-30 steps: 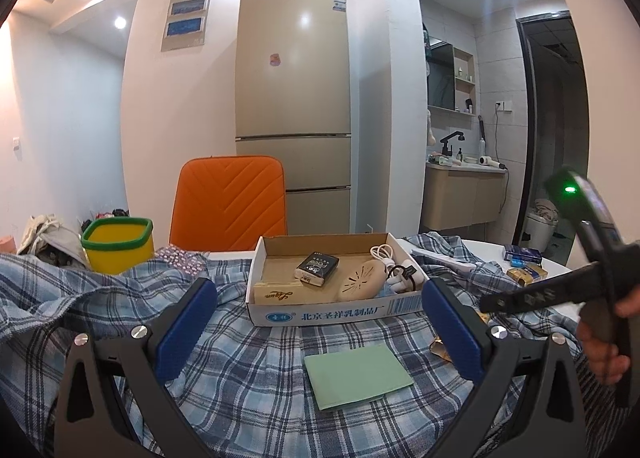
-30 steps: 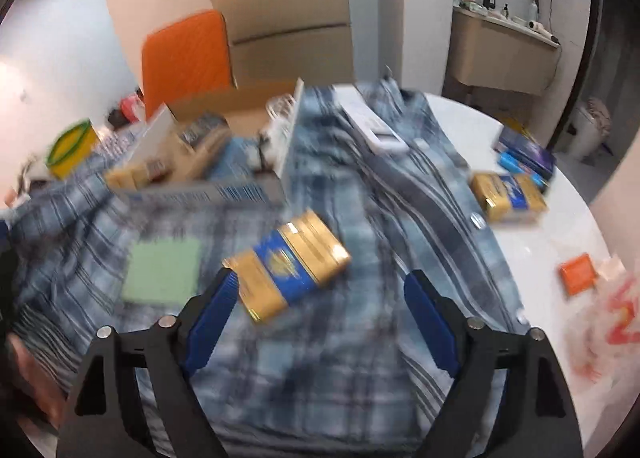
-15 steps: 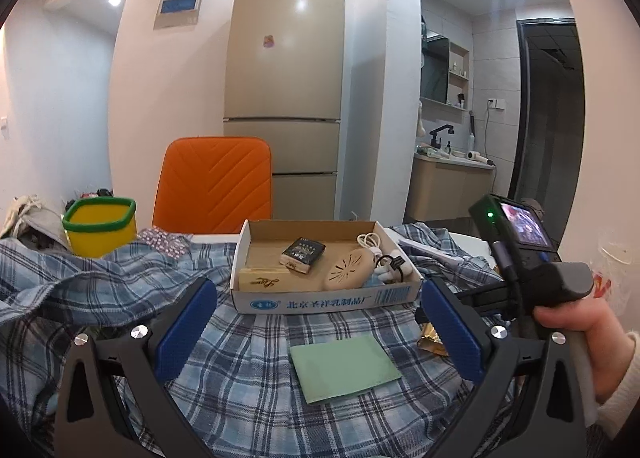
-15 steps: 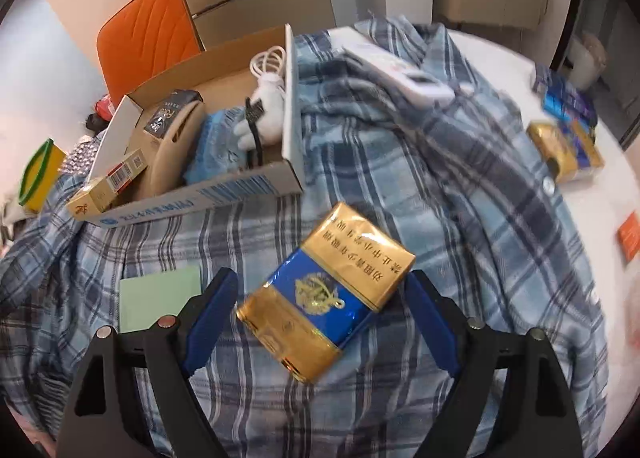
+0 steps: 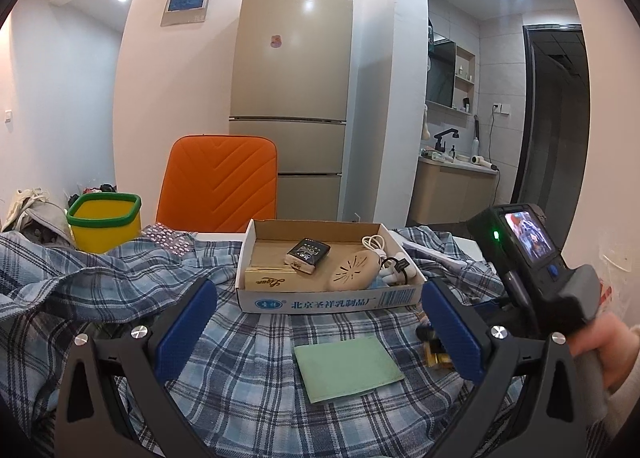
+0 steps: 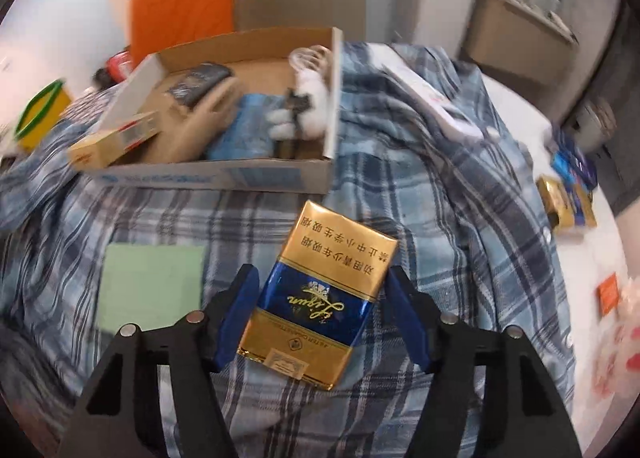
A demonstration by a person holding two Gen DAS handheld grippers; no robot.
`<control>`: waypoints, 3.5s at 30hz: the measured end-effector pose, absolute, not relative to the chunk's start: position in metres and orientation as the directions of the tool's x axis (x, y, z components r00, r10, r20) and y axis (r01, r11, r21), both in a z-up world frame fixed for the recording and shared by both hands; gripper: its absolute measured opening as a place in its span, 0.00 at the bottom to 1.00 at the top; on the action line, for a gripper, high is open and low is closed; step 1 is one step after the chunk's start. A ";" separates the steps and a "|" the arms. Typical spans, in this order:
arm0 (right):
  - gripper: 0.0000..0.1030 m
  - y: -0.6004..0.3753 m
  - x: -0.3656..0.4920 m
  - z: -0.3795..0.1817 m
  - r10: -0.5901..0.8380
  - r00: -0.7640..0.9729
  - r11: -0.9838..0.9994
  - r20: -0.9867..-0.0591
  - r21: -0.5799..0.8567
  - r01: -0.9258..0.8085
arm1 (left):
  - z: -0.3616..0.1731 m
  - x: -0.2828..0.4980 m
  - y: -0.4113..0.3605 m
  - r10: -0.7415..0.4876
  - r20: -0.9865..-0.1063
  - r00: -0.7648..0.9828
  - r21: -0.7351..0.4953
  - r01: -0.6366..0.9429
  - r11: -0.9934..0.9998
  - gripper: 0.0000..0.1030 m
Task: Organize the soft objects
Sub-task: 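Lower the left gripper onto the pale green card while the right gripper holds the pack, then close the left gripper on the green card edges while the right gripper holds the pack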
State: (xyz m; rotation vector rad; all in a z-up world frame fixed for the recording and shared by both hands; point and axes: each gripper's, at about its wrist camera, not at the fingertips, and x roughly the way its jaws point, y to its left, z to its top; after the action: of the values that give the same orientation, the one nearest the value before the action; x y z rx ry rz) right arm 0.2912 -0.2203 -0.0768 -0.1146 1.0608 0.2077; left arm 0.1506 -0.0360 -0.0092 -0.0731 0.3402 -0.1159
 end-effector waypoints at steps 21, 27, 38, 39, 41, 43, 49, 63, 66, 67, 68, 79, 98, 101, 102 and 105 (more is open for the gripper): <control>0.50 -0.206 0.271 -0.089 0.149 0.510 0.955 -0.847 -0.010 -0.296 | -0.015 0.168 -0.041 -0.088 -0.472 0.877 -0.052 0.072 0.996 1.00; 0.50 -0.214 0.256 -0.071 0.207 0.573 0.950 -0.793 0.023 -0.312 | -0.038 0.204 -0.037 -0.072 -0.678 0.731 -0.056 0.045 0.997 0.98; 0.50 -0.215 0.257 -0.082 0.215 0.515 0.951 -0.830 0.058 -0.303 | -0.073 0.249 -0.043 -0.105 -0.846 0.523 -0.011 0.181 0.983 0.76; 0.50 -0.215 0.256 -0.082 0.216 0.512 0.950 -0.831 0.059 -0.306 | -0.071 0.256 -0.041 -0.105 -0.847 0.521 -0.016 0.174 0.985 0.76; 0.50 -0.214 0.253 -0.083 0.220 0.500 0.947 -0.838 0.061 -0.315 | -0.068 0.270 -0.040 -0.092 -0.846 0.525 -0.014 0.152 0.988 0.76; 0.50 -0.213 0.250 -0.083 0.221 0.489 0.946 -0.844 0.062 -0.320 | -0.065 0.282 -0.038 -0.089 -0.837 0.539 -0.017 0.138 0.990 0.60; 0.50 -0.213 0.249 -0.088 0.239 0.443 0.943 -0.864 0.098 -0.319 | -0.079 0.314 -0.041 -0.179 -0.888 0.424 -0.122 0.159 0.980 0.28; 0.50 -0.212 0.247 -0.088 0.226 0.446 0.942 -0.866 0.077 -0.326 | -0.093 0.298 -0.042 -0.188 -0.916 0.354 -0.140 0.157 0.978 0.22; 0.50 -0.210 0.249 -0.089 0.219 0.446 0.944 -0.868 0.073 -0.321 | -0.093 0.282 -0.041 -0.200 -0.918 0.342 -0.149 0.169 0.974 0.22; 0.50 -0.210 0.249 -0.089 0.217 0.448 0.945 -0.867 0.072 -0.318 | -0.093 0.276 -0.040 -0.216 -0.917 0.336 -0.164 0.175 0.971 0.22; 0.50 -0.210 0.250 -0.090 0.214 0.450 0.947 -0.867 0.071 -0.315 | -0.093 0.269 -0.040 -0.233 -0.915 0.329 -0.180 0.183 0.966 0.22; 0.52 -0.224 0.248 -0.079 0.219 0.494 0.953 -0.842 0.076 -0.292 | -0.068 0.211 -0.070 -0.217 -0.836 0.503 0.016 0.418 0.908 0.86; 0.52 -0.230 0.248 -0.074 0.218 0.509 0.955 -0.833 0.075 -0.288 | -0.095 0.213 -0.107 -0.172 -0.931 0.321 0.060 0.602 0.796 0.86; 0.52 -0.229 0.248 -0.075 0.215 0.506 0.955 -0.835 0.072 -0.286 | -0.094 0.210 -0.111 -0.156 -0.929 0.335 0.086 0.607 0.790 0.86; 0.52 -0.229 0.248 -0.075 0.214 0.506 0.956 -0.836 0.072 -0.286 | -0.094 0.211 -0.110 -0.157 -0.931 0.331 0.081 0.603 0.794 0.86; 0.52 -0.229 0.248 -0.076 0.213 0.505 0.956 -0.837 0.070 -0.286 | -0.095 0.216 -0.107 -0.180 -0.936 0.303 0.036 0.590 0.807 0.86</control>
State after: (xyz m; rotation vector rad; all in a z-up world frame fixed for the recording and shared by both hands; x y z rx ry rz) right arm 0.2482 -0.2292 -0.0760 -0.0807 0.9976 0.3012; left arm 0.2156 -0.1069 -0.0951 0.4116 1.1583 -0.5297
